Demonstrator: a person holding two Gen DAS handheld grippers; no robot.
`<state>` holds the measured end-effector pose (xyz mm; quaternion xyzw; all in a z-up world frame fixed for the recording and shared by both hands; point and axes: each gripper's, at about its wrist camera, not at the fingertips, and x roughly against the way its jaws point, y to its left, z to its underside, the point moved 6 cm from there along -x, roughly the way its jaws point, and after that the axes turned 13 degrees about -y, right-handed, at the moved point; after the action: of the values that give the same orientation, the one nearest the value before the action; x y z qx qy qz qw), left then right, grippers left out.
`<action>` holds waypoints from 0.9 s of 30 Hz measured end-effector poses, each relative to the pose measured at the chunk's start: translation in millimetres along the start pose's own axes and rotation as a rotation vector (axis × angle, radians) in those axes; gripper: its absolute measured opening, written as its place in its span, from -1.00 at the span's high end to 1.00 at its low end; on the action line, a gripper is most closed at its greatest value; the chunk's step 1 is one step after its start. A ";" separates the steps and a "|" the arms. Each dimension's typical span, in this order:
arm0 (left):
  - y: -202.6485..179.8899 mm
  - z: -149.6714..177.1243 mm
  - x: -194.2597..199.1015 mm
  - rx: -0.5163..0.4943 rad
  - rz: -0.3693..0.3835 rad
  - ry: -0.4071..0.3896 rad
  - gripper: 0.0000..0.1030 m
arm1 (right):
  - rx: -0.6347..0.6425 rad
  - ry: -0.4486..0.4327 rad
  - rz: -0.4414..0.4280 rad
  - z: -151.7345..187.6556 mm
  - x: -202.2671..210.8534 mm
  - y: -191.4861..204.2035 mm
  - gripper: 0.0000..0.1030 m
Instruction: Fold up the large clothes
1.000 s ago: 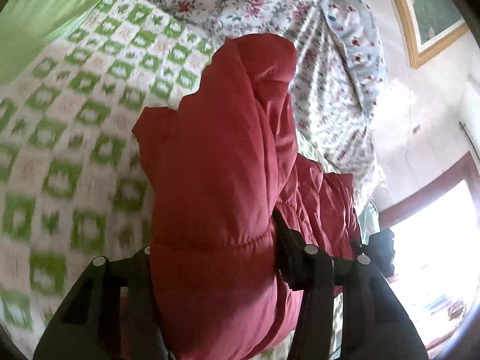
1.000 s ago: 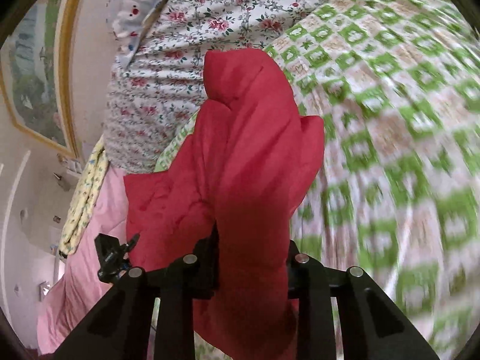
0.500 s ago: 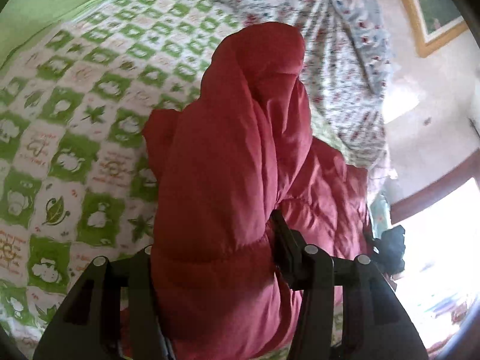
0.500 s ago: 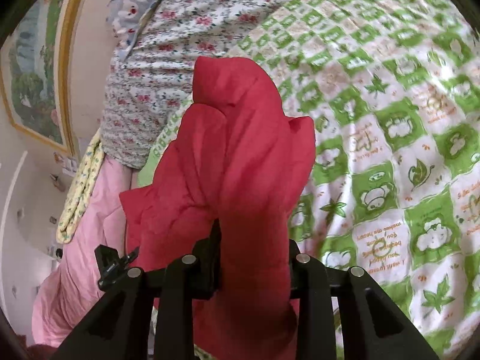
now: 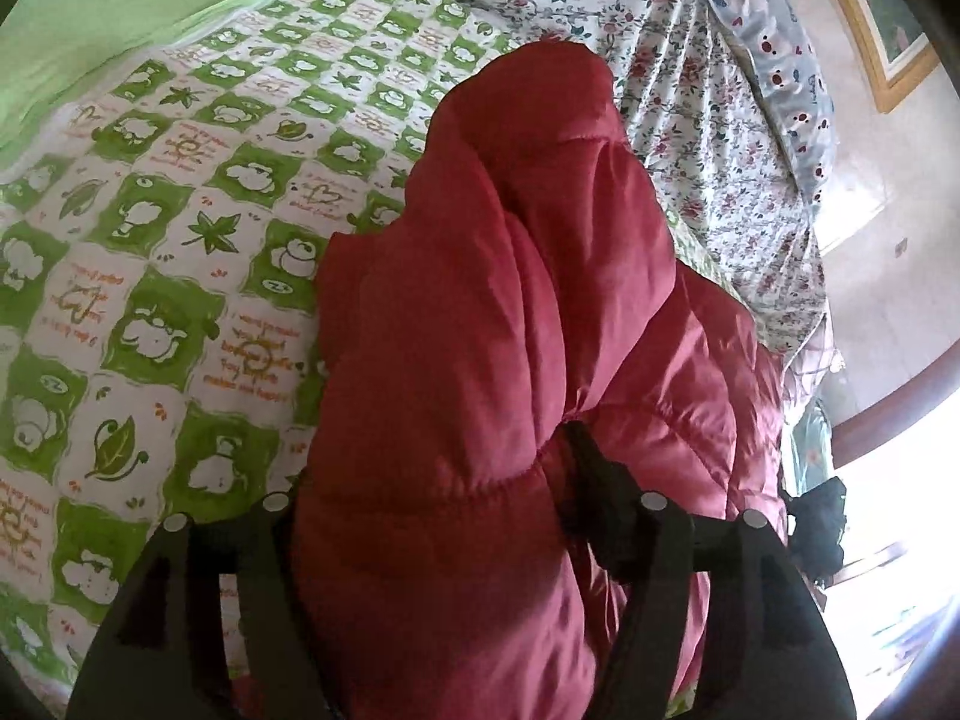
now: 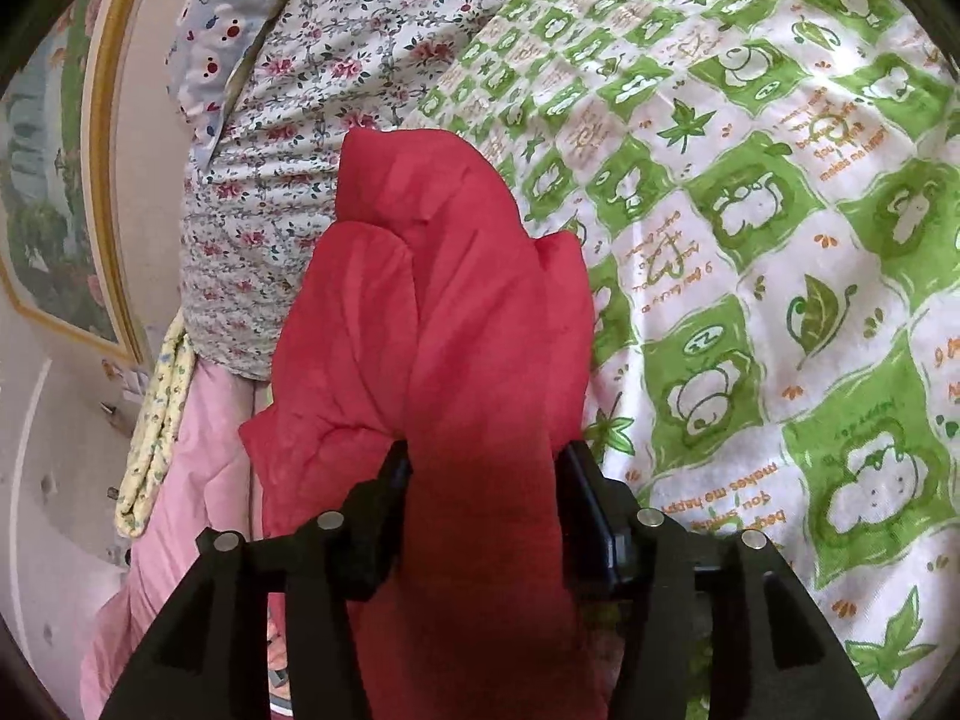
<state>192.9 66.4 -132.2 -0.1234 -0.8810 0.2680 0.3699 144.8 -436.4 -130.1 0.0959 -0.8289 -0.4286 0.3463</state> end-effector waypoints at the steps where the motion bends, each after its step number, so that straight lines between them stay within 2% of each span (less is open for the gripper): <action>1: -0.6 -0.4 0.7 -0.010 -0.026 -0.002 -0.41 | 0.004 -0.004 0.008 0.0 0.1 0.4 -0.04; 4: -5.2 -2.5 6.3 -0.044 -0.104 -0.018 -0.60 | 0.013 -0.020 0.039 0.6 2.9 1.1 -0.18; 8: -10.3 -6.1 20.2 -0.053 -0.149 -0.042 -0.62 | 0.032 -0.049 0.088 1.0 8.2 4.0 -0.32; 9: -11.8 -7.4 26.9 -0.058 -0.157 -0.056 -0.62 | 0.032 -0.055 0.097 1.0 9.2 4.9 -0.41; 11: -11.3 -9.9 40.7 -0.068 -0.167 -0.088 -0.62 | 0.039 -0.067 0.121 1.0 13.3 6.2 -0.44; 13: -12.7 -12.2 56.1 -0.069 -0.167 -0.123 -0.62 | 0.050 -0.079 0.148 0.6 17.7 8.9 -0.48; 18: -29.6 -10.1 83.1 -0.127 -0.163 -0.170 -0.62 | 0.143 -0.178 0.254 -0.9 41.8 27.2 -0.49; 22: -50.1 -0.3 87.1 -0.172 -0.137 -0.172 -0.62 | 0.233 -0.271 0.296 3.9 67.2 52.1 -0.49; 27: -83.1 22.0 82.3 -0.257 -0.086 -0.137 -0.62 | 0.368 -0.334 0.292 25.0 83.3 91.9 -0.50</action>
<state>118.3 23.6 -50.0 -0.1132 -0.9358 0.1446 0.3010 79.3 -401.9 -27.6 -0.0353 -0.9433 -0.2266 0.2399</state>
